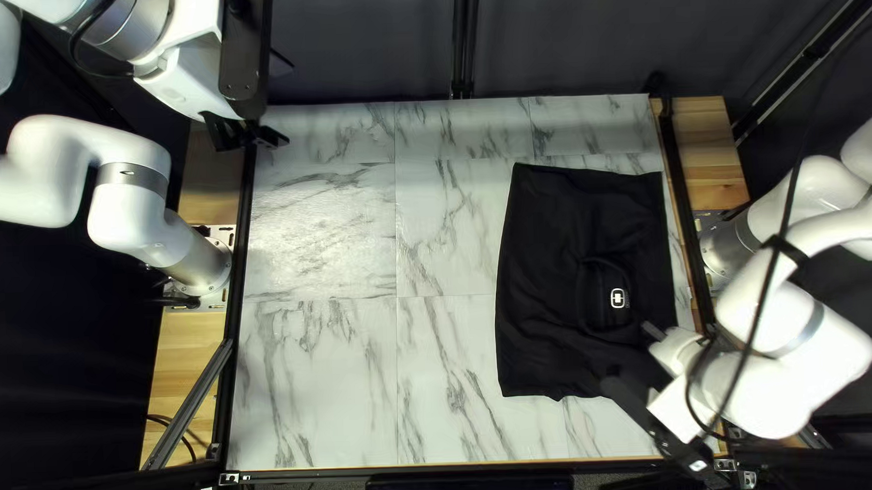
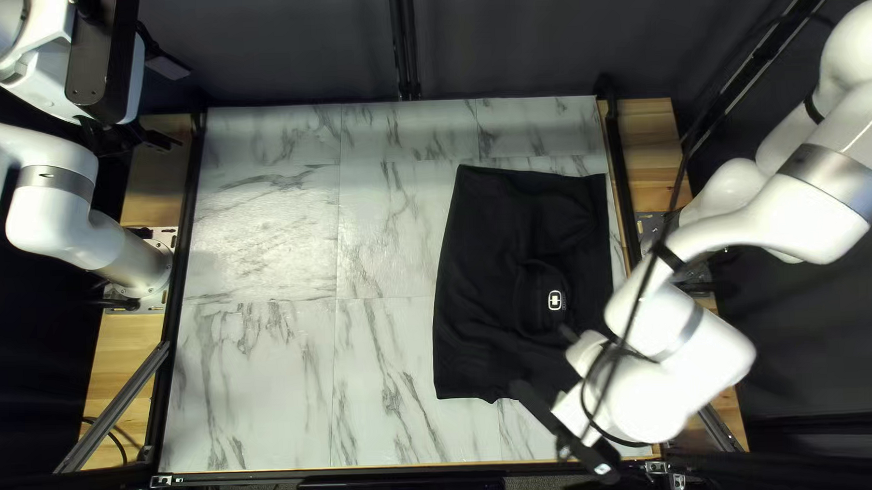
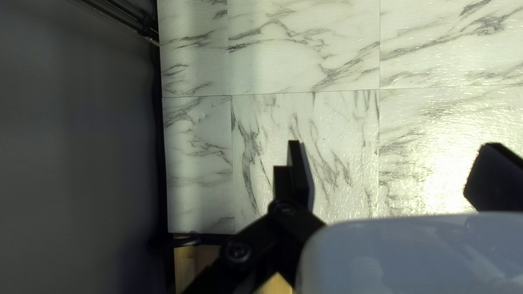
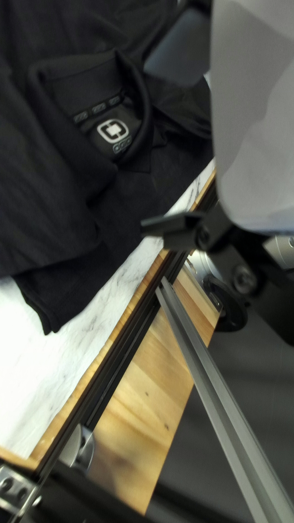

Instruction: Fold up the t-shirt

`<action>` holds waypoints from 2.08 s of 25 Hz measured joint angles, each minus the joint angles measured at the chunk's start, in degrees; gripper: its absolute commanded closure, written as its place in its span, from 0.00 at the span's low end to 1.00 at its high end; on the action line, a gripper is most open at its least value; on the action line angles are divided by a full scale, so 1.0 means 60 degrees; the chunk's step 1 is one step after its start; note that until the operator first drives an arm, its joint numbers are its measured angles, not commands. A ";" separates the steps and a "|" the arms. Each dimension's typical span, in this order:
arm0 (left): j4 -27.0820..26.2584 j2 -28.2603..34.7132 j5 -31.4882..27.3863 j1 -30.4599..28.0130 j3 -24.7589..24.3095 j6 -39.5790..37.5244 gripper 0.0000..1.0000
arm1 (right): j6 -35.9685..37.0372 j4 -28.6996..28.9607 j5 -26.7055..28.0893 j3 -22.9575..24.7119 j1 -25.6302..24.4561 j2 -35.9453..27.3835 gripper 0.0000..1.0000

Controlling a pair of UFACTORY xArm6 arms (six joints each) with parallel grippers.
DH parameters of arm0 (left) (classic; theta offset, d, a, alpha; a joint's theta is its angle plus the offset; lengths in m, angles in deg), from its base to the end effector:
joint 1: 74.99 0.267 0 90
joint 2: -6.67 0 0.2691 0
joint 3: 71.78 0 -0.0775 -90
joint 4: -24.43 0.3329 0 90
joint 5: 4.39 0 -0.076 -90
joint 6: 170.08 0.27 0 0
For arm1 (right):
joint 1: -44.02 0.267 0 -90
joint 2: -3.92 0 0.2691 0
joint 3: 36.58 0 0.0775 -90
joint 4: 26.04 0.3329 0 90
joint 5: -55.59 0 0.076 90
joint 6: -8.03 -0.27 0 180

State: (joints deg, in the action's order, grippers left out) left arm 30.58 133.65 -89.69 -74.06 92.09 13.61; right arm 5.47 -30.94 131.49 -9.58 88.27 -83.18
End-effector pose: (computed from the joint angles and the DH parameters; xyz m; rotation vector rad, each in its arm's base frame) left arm 0.3056 0.0331 0.4635 -2.9440 0.0481 -0.6606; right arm 0.2587 0.2230 0.1573 2.7315 1.0910 -0.3277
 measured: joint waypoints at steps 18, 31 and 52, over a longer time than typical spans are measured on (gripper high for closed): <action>0.0000 0.0000 0.0000 0.0000 0.0000 0.0000 0.00 | -0.1886 0.1394 -0.2199 0.1511 -0.0791 -0.0191 0.00; 0.0000 0.0000 0.0000 0.0000 0.0000 0.0000 0.00 | -0.1326 0.1559 -0.3045 0.2117 -0.0793 0.0005 0.00; 0.0000 0.0000 0.0000 0.0000 0.0000 0.0000 0.00 | -0.3906 0.1507 -0.4533 0.2697 -0.0148 0.1247 1.00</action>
State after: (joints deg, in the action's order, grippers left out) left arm 30.58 133.65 -89.69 -74.06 92.09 13.61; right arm -17.96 -21.90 104.29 6.60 87.38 -75.70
